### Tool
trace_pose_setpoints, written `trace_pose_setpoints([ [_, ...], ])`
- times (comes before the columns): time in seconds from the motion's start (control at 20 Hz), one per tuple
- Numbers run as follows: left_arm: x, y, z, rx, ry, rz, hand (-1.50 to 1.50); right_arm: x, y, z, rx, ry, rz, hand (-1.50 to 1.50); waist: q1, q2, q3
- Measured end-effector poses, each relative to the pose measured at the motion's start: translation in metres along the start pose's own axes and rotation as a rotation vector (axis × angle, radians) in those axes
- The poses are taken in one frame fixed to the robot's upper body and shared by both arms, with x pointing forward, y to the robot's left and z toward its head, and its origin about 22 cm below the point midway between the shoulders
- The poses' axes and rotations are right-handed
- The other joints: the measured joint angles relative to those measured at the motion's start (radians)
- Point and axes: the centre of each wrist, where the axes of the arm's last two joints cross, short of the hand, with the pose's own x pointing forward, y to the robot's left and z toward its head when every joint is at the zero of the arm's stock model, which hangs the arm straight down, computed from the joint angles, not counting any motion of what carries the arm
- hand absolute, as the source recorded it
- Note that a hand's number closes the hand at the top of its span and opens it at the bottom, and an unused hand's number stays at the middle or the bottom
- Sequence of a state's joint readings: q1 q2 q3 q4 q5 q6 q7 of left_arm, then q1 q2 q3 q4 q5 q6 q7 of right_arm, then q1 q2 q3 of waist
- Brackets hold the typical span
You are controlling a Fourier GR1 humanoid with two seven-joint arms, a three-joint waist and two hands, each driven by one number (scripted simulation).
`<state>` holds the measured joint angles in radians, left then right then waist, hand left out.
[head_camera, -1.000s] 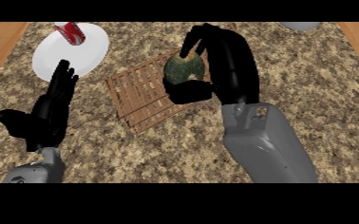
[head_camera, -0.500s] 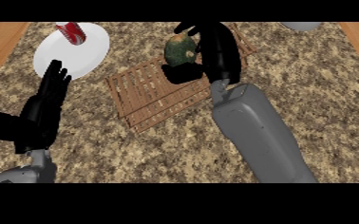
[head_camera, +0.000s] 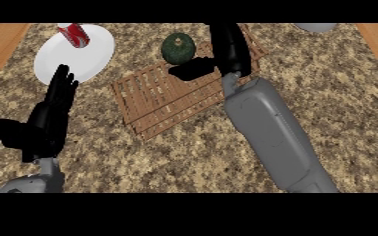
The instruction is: Pick the squash from the tray and place it in the tiered shelf
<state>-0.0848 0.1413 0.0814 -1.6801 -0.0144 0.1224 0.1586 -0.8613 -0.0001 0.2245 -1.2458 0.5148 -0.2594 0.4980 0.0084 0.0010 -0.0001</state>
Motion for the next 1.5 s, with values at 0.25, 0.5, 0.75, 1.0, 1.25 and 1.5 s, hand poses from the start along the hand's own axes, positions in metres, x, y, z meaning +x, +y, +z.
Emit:
trace_pose_setpoints([
  [0.25, 0.004, -0.004, 0.001, -0.002, 0.002, 0.001, 0.0, 0.008, -0.02, -0.006, -0.041, -0.045, -0.121, -1.5, -0.002, -0.001, 0.0],
  [0.5, 0.004, 0.003, 0.007, 0.002, 0.005, -0.007, 0.0, 0.017, -0.055, -0.001, -0.13, -0.022, -0.19, -1.5, -0.008, -0.003, 0.0],
  [0.75, 0.0, 0.006, 0.004, 0.011, 0.008, -0.01, 0.0, 0.001, -0.112, 0.009, -0.221, 0.065, -0.22, -1.5, -0.019, -0.005, 0.0],
  [1.0, 0.002, 0.011, 0.008, 0.015, 0.009, -0.008, 0.0, -0.027, -0.178, 0.035, -0.263, 0.122, -0.232, -1.5, -0.022, -0.006, 0.0],
  [1.25, -0.003, 0.007, 0.009, 0.015, 0.005, -0.006, 0.0, -0.054, -0.23, 0.06, -0.251, 0.133, -0.243, -1.5, -0.018, -0.004, 0.0],
  [1.5, 0.001, 0.007, 0.003, 0.011, 0.006, -0.003, 0.0, -0.08, -0.268, 0.079, -0.224, 0.12, -0.262, -1.5, -0.014, -0.003, 0.0],
])
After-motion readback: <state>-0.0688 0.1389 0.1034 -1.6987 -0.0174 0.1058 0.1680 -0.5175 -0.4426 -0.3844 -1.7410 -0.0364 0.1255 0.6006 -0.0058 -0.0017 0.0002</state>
